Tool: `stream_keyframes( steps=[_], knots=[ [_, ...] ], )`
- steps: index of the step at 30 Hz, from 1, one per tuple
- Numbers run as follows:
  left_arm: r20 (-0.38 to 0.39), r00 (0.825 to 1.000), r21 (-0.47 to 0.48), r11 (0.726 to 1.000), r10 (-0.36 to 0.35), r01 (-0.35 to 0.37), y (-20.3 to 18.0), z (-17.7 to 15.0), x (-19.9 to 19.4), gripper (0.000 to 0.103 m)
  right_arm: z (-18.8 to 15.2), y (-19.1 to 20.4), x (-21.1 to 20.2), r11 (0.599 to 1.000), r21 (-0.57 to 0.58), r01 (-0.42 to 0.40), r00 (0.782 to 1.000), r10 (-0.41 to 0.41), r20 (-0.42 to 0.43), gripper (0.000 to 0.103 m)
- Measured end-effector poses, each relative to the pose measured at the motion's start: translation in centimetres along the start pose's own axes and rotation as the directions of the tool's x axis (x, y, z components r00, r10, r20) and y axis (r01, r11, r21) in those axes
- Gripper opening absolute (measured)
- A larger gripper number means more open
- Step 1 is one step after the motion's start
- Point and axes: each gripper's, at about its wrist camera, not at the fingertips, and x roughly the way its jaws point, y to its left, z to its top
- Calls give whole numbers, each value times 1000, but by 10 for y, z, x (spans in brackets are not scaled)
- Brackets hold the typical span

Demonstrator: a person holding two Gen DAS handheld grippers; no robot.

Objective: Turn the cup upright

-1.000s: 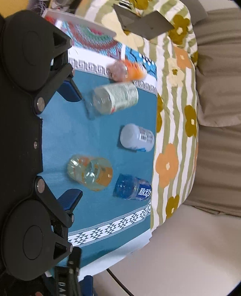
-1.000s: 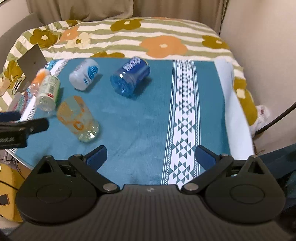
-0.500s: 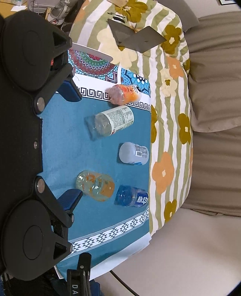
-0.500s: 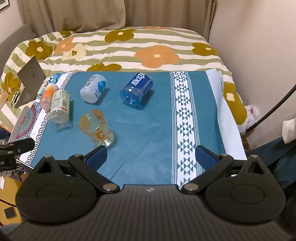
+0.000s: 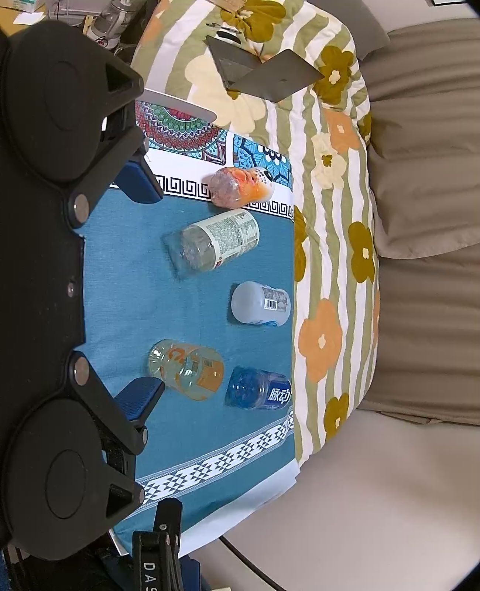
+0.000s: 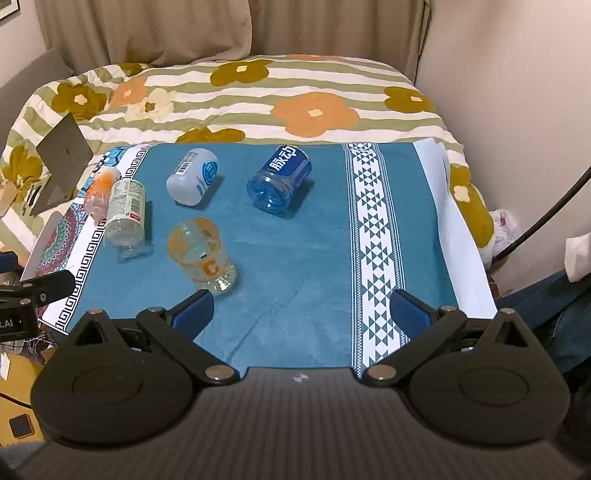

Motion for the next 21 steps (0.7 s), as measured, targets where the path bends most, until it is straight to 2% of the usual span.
stream_keyframes(
  steps=[21],
  knots=[
    [15,1000,8,1000,11,-12,-4,0,1,102,-1,-6,2,1000,22,0,1000,0,-2,103]
  ],
)
